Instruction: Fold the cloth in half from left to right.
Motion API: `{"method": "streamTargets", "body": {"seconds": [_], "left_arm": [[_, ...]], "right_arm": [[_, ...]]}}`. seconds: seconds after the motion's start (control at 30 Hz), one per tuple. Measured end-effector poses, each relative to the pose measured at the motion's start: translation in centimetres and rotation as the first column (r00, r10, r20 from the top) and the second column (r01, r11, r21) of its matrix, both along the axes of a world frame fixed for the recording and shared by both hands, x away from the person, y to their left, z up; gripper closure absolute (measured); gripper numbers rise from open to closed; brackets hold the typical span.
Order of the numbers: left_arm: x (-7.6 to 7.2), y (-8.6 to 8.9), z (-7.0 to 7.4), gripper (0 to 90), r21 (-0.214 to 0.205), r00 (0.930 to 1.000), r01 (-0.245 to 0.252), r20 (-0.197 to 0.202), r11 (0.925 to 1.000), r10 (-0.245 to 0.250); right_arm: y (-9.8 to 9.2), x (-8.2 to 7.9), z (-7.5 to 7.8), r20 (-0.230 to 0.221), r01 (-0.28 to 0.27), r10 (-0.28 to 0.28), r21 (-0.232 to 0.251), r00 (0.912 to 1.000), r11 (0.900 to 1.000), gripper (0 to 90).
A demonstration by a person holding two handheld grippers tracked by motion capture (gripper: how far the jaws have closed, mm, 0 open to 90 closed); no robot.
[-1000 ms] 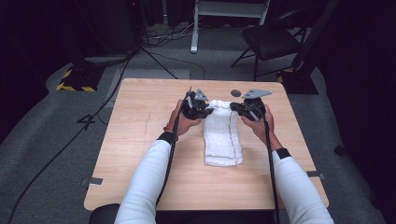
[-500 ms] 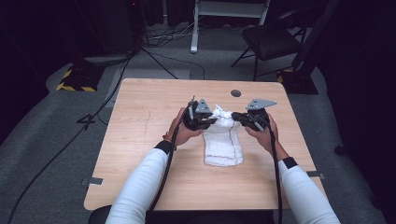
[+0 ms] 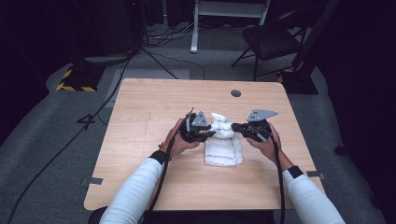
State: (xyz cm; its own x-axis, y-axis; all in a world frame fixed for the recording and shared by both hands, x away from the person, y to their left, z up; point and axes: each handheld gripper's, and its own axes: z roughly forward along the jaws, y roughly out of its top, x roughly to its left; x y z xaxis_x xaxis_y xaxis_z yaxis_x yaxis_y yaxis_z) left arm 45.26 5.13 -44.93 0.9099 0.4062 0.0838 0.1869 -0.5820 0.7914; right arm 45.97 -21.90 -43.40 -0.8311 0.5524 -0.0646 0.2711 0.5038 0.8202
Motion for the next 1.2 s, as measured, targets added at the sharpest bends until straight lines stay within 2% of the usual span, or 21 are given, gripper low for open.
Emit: {"method": "streamTargets", "body": {"seconds": [0.33, 0.43, 0.53, 0.63, 0.87, 1.07, 1.2], "left_arm": [[-2.3, -0.4, -1.1, 67.0, 0.057, 0.9985, 0.054, -0.011, 0.9969, -0.054], [-3.1, -0.9, -1.2, 67.5, 0.096, 0.9970, 0.073, 0.018, 0.9926, -0.075], [-3.8, -1.2, -1.4, 66.7, 0.118, 0.9943, 0.099, 0.027, 0.9881, -0.103], [-4.4, -1.4, -1.7, 65.3, 0.128, 0.9922, 0.120, 0.018, 0.9845, -0.123], [-5.2, -1.3, -2.2, 71.2, 0.162, 0.9904, 0.135, 0.007, 0.9775, -0.138], [-6.0, -0.8, -2.3, 79.4, 0.161, 0.9882, 0.152, -0.004, 0.9753, -0.153], [-6.4, -0.6, -2.4, 84.5, 0.164, 0.9874, 0.158, -0.012, 0.9737, -0.158]], "right_arm": [[0.3, -2.7, -1.2, -0.022, -0.071, 0.070, -0.045, 0.9973, 0.9965, 84.9], [0.2, -3.4, -1.6, -0.032, -0.084, 0.082, -0.056, 0.9961, 0.9949, 84.2], [-0.3, -4.1, -2.1, -0.042, -0.089, 0.086, -0.069, 0.9954, 0.9936, 83.1], [-0.7, -4.7, -2.5, -0.054, -0.099, 0.095, -0.079, 0.9940, 0.9919, 80.0], [-1.4, -6.0, -3.1, -0.065, -0.113, 0.106, -0.103, 0.9922, 0.9883, 80.9], [-1.6, -6.6, -3.4, -0.067, -0.122, 0.114, -0.120, 0.9912, 0.9853, 83.5], [-1.7, -7.1, -3.5, -0.070, -0.126, 0.118, -0.119, 0.9906, 0.9849, 80.6]]}}
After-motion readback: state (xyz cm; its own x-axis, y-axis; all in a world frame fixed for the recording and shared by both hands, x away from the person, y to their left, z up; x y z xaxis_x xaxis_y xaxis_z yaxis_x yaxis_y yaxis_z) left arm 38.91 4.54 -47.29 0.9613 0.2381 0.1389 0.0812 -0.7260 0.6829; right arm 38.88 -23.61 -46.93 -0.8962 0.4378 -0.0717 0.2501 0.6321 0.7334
